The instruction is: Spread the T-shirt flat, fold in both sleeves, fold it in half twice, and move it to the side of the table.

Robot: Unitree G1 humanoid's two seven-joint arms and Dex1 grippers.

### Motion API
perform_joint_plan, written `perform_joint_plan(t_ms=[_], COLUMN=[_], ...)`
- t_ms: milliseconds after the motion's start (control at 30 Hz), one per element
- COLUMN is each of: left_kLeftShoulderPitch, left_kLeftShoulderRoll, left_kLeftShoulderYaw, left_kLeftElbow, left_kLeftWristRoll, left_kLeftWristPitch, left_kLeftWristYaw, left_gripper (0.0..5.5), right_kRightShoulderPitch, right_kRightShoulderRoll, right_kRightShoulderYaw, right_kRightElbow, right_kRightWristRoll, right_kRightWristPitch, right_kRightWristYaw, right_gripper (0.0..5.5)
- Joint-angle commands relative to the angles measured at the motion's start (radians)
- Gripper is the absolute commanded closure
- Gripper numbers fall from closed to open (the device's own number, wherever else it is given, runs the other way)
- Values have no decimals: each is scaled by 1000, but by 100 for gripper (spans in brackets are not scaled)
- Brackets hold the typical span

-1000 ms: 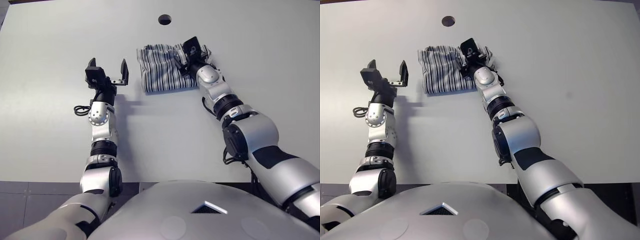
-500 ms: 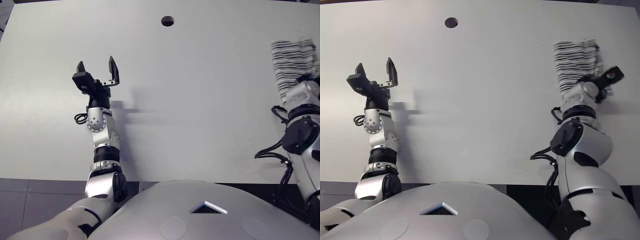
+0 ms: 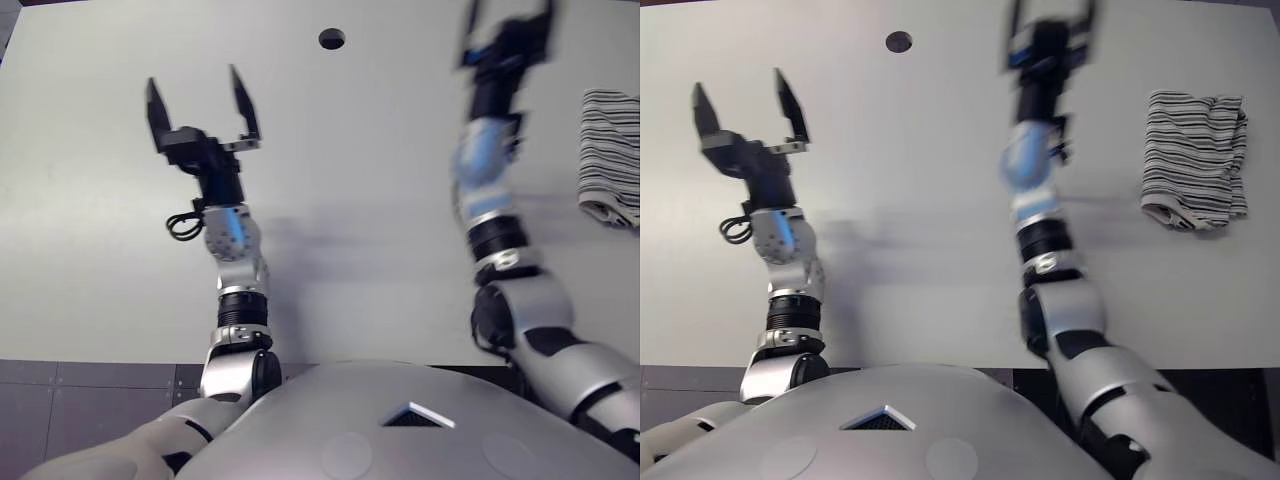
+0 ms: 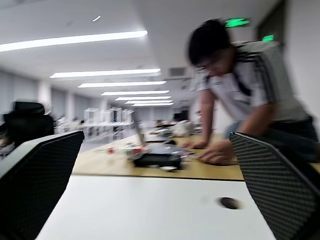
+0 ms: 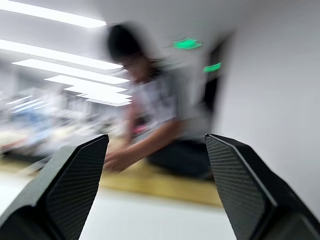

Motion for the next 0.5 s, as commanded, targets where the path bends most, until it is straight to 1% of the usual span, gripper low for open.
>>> perform_joint_plan(t_ms=[33, 133, 267, 367, 500], left_kLeftShoulderPitch=[9, -10, -61, -96, -114], left_kLeftShoulderRoll=[-15, -6, 17, 35, 42], left_kLeftShoulderYaw=[-43, -56, -50, -35, -43], left_kLeftElbow=[42, 91, 162, 254, 329], left_kLeftWristRoll=[65, 69, 32, 13, 3], left_kLeftWristPitch=[-22, -28, -28, -44, -86], left_kLeftWristYaw=[58, 76, 77, 88, 88], left_gripper=[2, 2, 2, 0, 0], right_kRightShoulderPitch=[62, 94, 104, 104, 123], right_kRightShoulderRoll=[-9, 2, -2, -9, -36], right_kRightShoulderYaw=[23, 28, 37, 30, 9], right_kRightElbow=[-5, -18, -35, -15, -6], right_kRightWristRoll=[-14, 35, 42, 69, 88], right_kRightWristPitch=[53, 59, 51, 51, 40], right_kRightWristYaw=[22, 88, 125, 162, 170], right_gripper=[193, 193, 193, 140, 69])
